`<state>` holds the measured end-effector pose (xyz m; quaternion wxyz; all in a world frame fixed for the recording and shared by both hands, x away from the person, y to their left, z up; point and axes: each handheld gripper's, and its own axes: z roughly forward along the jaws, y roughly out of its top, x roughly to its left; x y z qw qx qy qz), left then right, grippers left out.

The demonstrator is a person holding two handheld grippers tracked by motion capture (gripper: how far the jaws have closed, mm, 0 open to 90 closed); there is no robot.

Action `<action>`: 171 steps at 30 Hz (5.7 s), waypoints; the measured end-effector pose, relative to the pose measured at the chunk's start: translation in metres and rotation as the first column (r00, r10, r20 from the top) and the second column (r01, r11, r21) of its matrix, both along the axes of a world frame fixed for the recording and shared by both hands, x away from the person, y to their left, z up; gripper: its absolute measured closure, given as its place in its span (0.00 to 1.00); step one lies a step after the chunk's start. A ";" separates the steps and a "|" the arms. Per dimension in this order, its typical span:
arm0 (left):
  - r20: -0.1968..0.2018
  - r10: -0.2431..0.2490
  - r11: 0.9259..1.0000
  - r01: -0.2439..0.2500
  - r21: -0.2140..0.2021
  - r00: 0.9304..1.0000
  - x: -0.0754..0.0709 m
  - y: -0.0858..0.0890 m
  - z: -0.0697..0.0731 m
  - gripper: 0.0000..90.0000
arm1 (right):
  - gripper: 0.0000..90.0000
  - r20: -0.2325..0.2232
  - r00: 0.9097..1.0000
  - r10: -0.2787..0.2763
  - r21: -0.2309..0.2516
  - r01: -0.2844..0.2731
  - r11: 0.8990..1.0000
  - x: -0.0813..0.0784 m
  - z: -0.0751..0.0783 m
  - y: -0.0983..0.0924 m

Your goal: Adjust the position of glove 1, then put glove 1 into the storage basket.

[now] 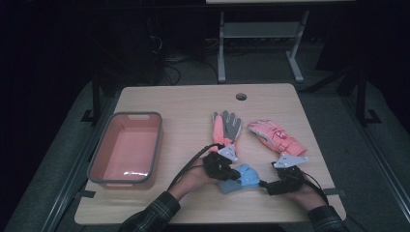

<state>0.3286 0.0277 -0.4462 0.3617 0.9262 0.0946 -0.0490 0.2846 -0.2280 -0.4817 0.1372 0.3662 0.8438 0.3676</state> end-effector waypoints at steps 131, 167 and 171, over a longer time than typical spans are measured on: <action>0.098 0.517 0.856 -0.516 -0.045 0.850 0.031 0.164 0.106 0.80 | 0.12 0.002 1.000 0.009 -0.001 -0.009 1.000 0.001 0.000 0.001; 0.119 0.748 0.652 -0.757 0.048 0.652 0.071 0.273 0.066 0.79 | 0.12 0.001 1.000 0.007 -0.001 -0.007 1.000 0.001 0.000 0.001; 0.104 0.759 0.639 -0.766 0.071 0.643 0.076 0.277 0.056 0.79 | 0.12 0.002 1.000 0.007 -0.001 -0.007 1.000 0.001 0.000 0.001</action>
